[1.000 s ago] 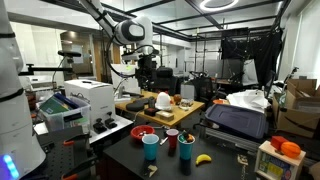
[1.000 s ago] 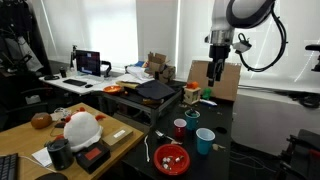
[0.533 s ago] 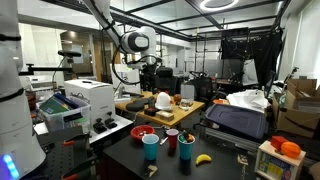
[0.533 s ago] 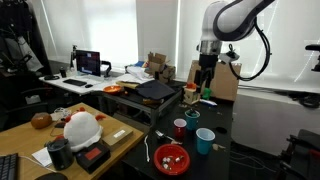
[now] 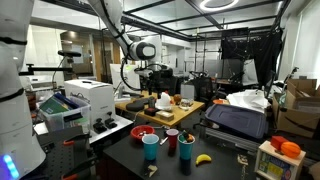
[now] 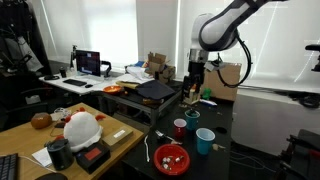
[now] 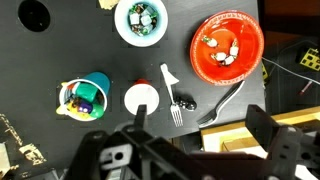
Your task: Put the sweets inside the blue cup.
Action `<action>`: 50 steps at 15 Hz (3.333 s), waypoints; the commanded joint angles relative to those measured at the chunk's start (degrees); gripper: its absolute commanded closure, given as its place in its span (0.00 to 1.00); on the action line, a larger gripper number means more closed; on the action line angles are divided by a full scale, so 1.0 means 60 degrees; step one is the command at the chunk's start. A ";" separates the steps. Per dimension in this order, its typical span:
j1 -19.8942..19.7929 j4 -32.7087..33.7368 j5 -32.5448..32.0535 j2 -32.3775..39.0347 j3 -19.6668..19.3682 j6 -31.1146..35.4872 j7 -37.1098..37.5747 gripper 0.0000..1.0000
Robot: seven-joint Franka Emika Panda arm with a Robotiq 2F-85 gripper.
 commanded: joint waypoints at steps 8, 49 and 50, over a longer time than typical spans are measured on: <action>0.0593 0.1869 0.0358 0.2611 0.0418 -0.0159 0.0604 0.00; 0.1538 0.4936 -0.2193 0.7079 0.0641 -0.1586 -0.2591 0.00; 0.1536 0.4983 -0.2303 0.7108 0.0660 -0.1605 -0.2654 0.00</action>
